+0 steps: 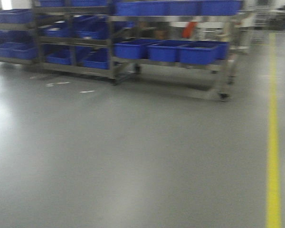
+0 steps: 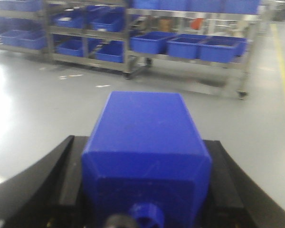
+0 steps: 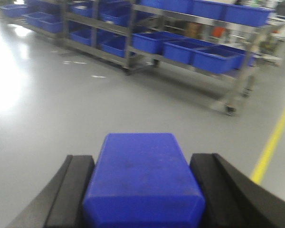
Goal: Pick and sort blue part to right shelf
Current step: 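Drive the base along the yellow-lined aisle holding both parts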
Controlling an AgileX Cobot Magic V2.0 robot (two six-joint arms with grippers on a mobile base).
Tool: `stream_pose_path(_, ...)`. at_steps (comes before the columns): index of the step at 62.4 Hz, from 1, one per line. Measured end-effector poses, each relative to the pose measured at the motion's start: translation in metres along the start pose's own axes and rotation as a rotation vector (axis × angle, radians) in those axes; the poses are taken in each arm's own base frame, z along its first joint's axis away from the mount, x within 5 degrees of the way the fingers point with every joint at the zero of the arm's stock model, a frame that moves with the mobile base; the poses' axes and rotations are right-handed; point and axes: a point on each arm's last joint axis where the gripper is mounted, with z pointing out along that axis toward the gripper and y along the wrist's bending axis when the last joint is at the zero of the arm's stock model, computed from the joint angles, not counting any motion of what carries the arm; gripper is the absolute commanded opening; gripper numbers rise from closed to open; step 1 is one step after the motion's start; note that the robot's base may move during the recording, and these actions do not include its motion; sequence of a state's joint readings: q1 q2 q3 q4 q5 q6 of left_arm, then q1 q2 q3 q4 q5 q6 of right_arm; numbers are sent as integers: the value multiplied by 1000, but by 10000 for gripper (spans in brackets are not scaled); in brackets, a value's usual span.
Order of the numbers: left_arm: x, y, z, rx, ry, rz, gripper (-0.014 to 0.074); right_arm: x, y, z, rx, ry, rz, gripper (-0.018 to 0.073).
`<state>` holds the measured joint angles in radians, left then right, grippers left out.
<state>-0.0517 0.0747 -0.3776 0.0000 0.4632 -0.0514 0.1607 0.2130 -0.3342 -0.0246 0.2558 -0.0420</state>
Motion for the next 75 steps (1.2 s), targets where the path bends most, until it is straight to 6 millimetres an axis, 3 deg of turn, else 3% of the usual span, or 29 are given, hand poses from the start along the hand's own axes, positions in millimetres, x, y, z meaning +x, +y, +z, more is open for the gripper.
stream_pose_path(75, 0, 0, 0, 0, 0, 0, 357, 0, 0, 0, 0, 0, 0, 343)
